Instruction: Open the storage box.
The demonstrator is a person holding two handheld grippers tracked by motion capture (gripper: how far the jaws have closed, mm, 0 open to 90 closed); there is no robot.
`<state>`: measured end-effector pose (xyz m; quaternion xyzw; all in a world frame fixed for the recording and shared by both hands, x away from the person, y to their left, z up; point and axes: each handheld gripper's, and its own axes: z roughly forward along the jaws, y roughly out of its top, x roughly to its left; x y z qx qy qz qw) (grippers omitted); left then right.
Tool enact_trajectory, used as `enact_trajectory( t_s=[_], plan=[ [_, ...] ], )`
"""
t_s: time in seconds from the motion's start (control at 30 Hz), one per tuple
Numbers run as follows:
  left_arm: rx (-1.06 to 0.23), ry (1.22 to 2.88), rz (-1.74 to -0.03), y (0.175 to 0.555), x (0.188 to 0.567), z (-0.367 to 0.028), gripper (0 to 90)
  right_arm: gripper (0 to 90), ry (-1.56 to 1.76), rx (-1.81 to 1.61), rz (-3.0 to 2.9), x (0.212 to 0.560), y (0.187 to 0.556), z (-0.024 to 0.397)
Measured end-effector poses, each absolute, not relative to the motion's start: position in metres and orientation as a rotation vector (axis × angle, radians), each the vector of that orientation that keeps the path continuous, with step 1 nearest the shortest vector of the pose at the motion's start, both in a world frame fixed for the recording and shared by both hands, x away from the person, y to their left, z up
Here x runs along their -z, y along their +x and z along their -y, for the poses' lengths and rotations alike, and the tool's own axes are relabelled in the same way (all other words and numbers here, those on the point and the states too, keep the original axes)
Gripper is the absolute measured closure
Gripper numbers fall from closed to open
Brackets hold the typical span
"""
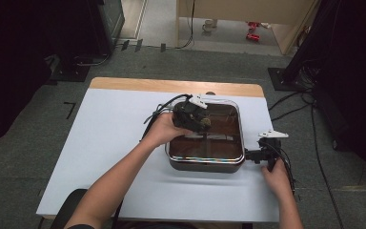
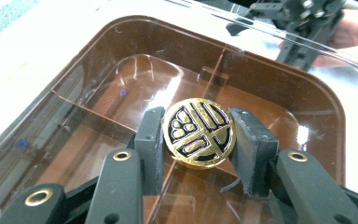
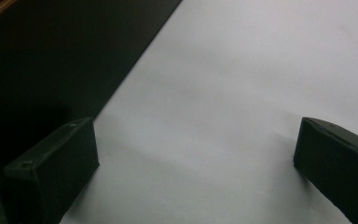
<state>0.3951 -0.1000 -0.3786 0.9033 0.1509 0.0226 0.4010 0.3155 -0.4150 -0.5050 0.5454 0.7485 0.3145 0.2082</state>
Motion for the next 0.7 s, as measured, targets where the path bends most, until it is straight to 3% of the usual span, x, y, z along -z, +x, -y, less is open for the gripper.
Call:
enact_trajectory(
  t_s=[0.7],
  plan=[
    [-0.094,2.232,-0.496,0.386,0.359,0.037,59.2,0.0,1.518,-0.875,-2.083,0.505,0.316,0.415]
  ],
)
